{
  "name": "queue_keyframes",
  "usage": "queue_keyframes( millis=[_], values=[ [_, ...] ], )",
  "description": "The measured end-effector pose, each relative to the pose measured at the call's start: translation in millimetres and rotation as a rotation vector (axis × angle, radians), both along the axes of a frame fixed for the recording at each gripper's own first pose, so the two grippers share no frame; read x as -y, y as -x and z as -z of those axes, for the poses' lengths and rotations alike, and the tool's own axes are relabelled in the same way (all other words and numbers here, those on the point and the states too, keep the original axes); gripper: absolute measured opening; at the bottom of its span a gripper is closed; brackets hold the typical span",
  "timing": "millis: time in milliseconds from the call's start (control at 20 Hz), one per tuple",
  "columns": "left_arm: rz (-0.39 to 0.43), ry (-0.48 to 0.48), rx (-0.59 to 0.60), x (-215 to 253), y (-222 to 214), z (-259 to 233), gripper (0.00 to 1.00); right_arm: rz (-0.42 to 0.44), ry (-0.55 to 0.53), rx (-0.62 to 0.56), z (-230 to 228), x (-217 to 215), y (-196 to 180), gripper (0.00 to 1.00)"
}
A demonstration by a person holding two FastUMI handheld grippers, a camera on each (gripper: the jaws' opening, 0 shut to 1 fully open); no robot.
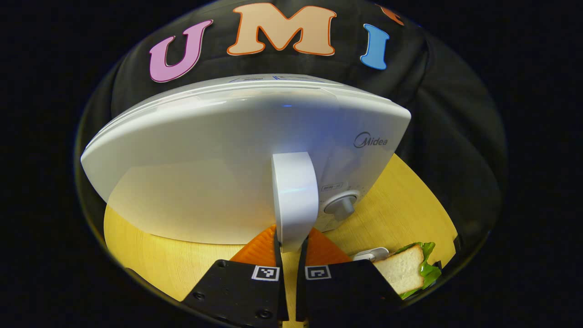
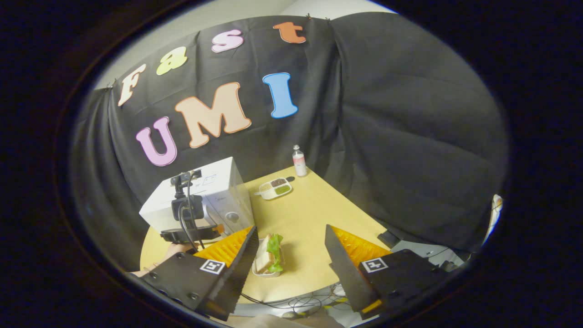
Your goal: Open the microwave oven with the left hand, put the food in, and close the microwave oven.
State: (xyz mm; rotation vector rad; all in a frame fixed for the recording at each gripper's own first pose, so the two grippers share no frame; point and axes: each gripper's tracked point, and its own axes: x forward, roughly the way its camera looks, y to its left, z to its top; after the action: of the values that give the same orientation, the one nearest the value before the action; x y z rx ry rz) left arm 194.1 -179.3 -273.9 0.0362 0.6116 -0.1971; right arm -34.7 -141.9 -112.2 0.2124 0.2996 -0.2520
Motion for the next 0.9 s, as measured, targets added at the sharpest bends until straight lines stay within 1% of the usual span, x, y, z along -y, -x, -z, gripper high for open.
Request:
queue_keyframes(
  millis=[100, 250, 400, 450, 500, 550, 600, 650, 700, 800, 850, 900],
  values=[
    [-0.011, 0.005, 0.004, 0.7, -0.5, -0.1, 0.06, 0.012, -0.009, -0.008, 2.1, 4.6, -1.3, 0.89],
    [0.009, 0.011, 0.003, 1.2, 0.1, -0.3, 0.06, 0.016, -0.006, -0.030, 6.0, 10.9, -4.6, 0.89],
    [0.009, 0.008, 0.000, 0.6, 1.3, -0.3, 0.06, 0.011, 0.024, -0.060, 10.8, 17.9, -7.1, 0.89],
    [-0.006, 0.015, -0.034, -0.8, 14.6, 3.2, 0.06, 0.009, 0.039, -0.073, 14.5, 20.3, -8.0, 0.89],
    [0.002, 0.020, -0.017, -1.3, 22.8, 0.9, 0.06, 0.008, 0.046, -0.081, 15.4, 22.3, -9.9, 0.89],
    [0.021, 0.019, 0.010, -2.3, 28.5, -0.9, 0.06, 0.000, 0.044, -0.089, 16.6, 21.6, -12.7, 0.93],
    [0.030, 0.018, 0.011, -4.8, 35.0, 1.9, 0.05, -0.007, 0.039, -0.096, 17.4, 20.0, -15.4, 0.93],
    [0.035, 0.024, 0.003, -5.8, 41.9, 3.3, 0.06, -0.018, 0.035, -0.096, 17.7, 18.4, -18.9, 0.89],
    [0.042, 0.027, 0.009, -6.4, 47.1, 4.1, 0.07, -0.033, 0.033, -0.095, 17.2, 16.8, -22.8, 0.93],
    [0.049, 0.016, -0.002, -13.6, 65.2, 3.8, 0.11, -0.060, 0.039, -0.104, 22.4, 13.0, -30.8, 0.93],
    [0.049, 0.010, 0.004, -17.4, 72.9, 1.9, 0.14, -0.073, 0.042, -0.106, 23.2, 11.2, -33.9, 0.89],
    [0.037, 0.012, -0.002, -21.0, 81.1, 3.4, 0.16, -0.087, 0.042, -0.109, 23.6, 9.5, -36.2, 0.89]
  ],
)
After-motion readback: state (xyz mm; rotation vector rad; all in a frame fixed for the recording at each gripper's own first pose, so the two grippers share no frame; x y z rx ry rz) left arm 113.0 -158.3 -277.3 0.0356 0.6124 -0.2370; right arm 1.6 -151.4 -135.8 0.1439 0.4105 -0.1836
